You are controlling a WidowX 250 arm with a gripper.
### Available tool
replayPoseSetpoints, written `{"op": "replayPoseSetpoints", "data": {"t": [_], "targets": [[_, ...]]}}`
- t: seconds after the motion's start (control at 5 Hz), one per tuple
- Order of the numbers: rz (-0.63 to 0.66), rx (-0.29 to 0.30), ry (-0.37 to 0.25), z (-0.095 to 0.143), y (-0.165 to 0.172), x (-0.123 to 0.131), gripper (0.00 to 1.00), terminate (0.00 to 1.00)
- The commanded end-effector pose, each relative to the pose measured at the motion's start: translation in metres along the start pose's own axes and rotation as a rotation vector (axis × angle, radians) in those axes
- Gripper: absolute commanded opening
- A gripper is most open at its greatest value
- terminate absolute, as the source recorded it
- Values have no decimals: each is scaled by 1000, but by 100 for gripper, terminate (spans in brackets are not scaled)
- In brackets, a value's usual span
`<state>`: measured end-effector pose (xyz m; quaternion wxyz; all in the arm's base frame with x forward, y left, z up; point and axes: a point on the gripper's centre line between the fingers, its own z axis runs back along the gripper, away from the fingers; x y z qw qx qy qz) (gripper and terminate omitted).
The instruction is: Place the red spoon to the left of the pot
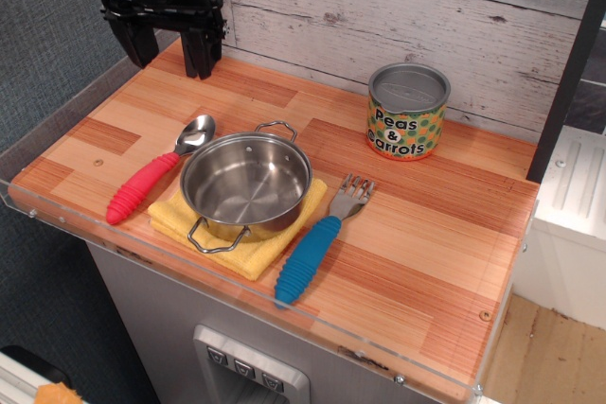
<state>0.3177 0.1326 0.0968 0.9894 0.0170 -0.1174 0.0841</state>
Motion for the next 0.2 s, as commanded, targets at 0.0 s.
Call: {"op": "replayPoseSetpoints", "data": {"t": [0.0], "targets": [[-8, 9, -37, 12, -3, 5, 100, 100]]}}
